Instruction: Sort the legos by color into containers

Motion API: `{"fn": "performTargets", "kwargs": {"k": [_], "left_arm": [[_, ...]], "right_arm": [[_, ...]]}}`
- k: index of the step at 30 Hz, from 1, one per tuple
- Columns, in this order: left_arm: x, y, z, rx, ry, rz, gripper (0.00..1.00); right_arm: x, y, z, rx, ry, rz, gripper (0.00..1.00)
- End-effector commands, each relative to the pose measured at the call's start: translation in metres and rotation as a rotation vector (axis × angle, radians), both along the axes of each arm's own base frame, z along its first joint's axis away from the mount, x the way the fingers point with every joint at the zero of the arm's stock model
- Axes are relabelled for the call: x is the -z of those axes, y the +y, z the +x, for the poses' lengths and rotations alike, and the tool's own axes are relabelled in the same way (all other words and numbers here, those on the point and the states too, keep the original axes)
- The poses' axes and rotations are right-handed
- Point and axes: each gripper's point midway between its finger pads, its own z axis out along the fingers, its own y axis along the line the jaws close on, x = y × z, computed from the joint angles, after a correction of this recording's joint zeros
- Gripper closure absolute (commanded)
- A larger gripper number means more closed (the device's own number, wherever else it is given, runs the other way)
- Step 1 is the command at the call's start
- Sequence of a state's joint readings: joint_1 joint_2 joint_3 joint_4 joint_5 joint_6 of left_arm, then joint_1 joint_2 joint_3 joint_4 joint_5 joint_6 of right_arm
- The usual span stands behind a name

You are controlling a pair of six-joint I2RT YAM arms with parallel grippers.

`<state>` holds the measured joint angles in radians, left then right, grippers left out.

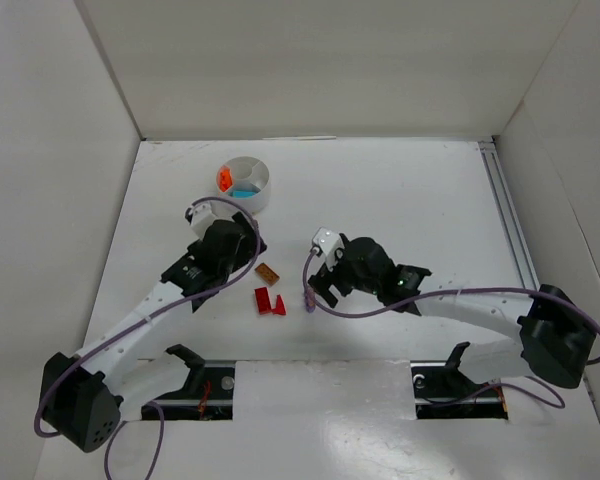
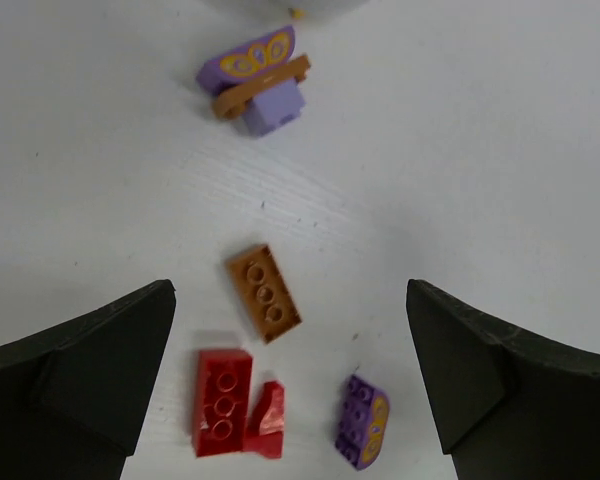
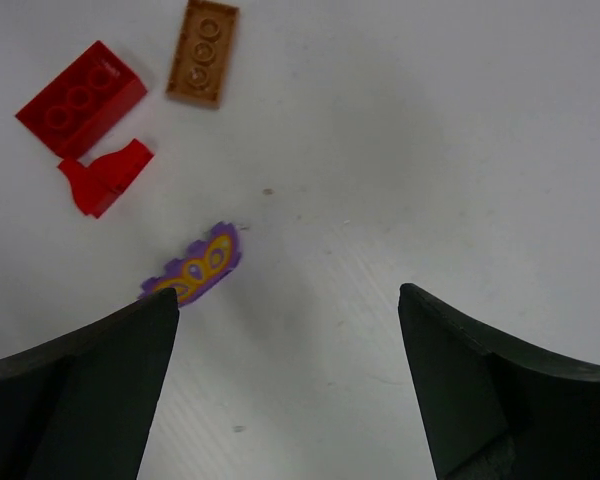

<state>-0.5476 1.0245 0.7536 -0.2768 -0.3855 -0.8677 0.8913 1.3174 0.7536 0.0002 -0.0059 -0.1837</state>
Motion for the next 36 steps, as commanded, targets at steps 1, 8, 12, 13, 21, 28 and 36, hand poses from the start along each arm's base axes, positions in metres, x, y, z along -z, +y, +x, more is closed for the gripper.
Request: {"fn": "performTargets", "kwargs": {"k": [1,8,12,13,21,28,36], "left_arm": [[0.004,-0.012,-0.021,0.108,-0.014,-0.076,0.00],[-0.001,-0.002,-0.044,0.109,-0.055,-0.137,0.00],[-0.001,0.002,-0.053,0.102,-0.071,-0.158,0.00],[0.001,0.005,-0.053,0.095,-0.073,-0.152,0.00],[0.003,0.012,-0.064,0.063,-0.079,-0.191,0.00],[0.008,0.018,-0.065,0.013,-0.080,-0.208,0.00],[0.031,0.004,-0.053,0.031,0.011,-0.175,0.00]], "right_arm": [[0.001,0.006,-0.007,0.204,0.078,0.117,0.06],[0.032,0.037,-0.036,0.333,0.220,0.161,0.13],[0.053,0.051,-0.039,0.355,0.253,0.124,0.15],[0.060,0.051,-0.040,0.363,0.264,0.112,0.15],[0.070,0.059,-0.030,0.399,0.255,0.090,0.33],[0.058,0.072,-0.022,0.334,0.197,0.070,0.80],[-0.016,0.091,0.021,0.168,-0.113,0.004,0.96]]}}
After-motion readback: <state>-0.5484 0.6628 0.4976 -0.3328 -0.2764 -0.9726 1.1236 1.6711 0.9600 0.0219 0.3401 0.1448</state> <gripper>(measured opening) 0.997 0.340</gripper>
